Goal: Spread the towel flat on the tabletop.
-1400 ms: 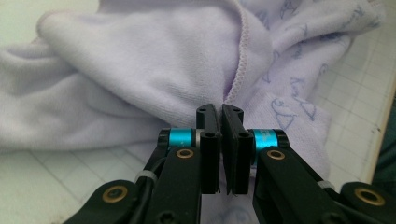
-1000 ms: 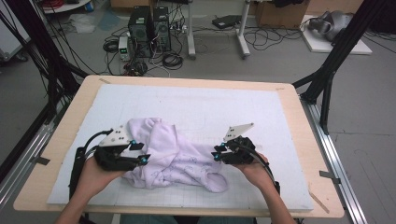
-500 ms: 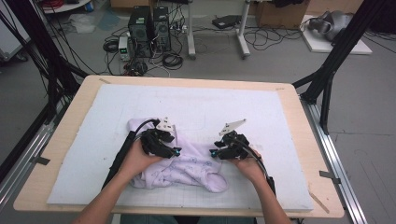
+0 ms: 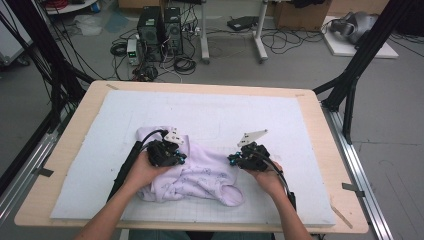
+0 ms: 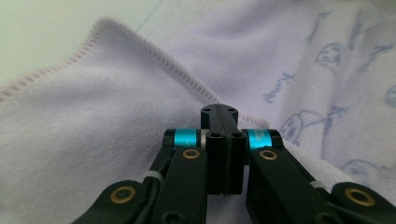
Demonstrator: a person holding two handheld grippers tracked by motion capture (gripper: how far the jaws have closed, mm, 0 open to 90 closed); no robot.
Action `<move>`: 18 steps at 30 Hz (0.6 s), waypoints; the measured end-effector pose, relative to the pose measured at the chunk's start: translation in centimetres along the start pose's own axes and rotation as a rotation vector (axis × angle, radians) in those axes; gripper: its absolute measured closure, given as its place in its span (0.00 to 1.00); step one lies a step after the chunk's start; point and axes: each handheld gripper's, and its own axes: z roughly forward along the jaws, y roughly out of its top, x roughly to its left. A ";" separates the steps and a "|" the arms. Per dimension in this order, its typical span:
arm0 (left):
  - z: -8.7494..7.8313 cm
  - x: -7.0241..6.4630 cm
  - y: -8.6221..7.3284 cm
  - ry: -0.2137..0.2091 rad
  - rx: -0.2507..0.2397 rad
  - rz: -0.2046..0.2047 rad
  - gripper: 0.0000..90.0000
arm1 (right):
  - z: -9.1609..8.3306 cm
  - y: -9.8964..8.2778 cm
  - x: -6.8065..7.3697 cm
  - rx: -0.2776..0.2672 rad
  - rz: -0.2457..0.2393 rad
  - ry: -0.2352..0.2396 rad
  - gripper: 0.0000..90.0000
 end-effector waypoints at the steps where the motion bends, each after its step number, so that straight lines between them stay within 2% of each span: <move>1: -0.4 0.0 0.0 -0.002 -0.012 -0.004 1.00 | -0.5 -0.1 0.0 -0.009 -0.002 -0.008 0.96; 7: -1.6 0.0 0.1 -0.009 -0.082 -0.019 0.99 | -3.3 -0.5 -0.1 -0.023 -0.015 -0.055 0.96; 8: -1.5 -0.2 0.3 -0.004 -0.093 -0.023 0.97 | -3.7 -0.5 -0.2 -0.028 -0.019 -0.058 0.96; 10: -1.0 -0.2 0.9 -0.015 -0.093 -0.023 0.83 | -3.9 -0.5 -0.2 -0.025 -0.021 -0.062 0.96; 12: -0.1 -0.3 1.6 -0.016 -0.092 -0.025 0.76 | -3.6 -0.5 -0.3 -0.011 -0.024 -0.063 0.96; 14: 0.7 -0.2 2.3 -0.013 -0.098 -0.046 0.69 | -3.1 -0.5 -0.3 0.000 -0.027 -0.062 0.95; 16: 1.7 0.1 3.0 -0.005 -0.104 -0.069 0.66 | -2.7 -0.5 -0.4 0.007 -0.028 -0.062 0.95; 18: 2.8 0.3 3.5 0.016 -0.072 -0.078 0.64 | -2.4 -0.6 -0.5 0.009 -0.025 -0.059 0.95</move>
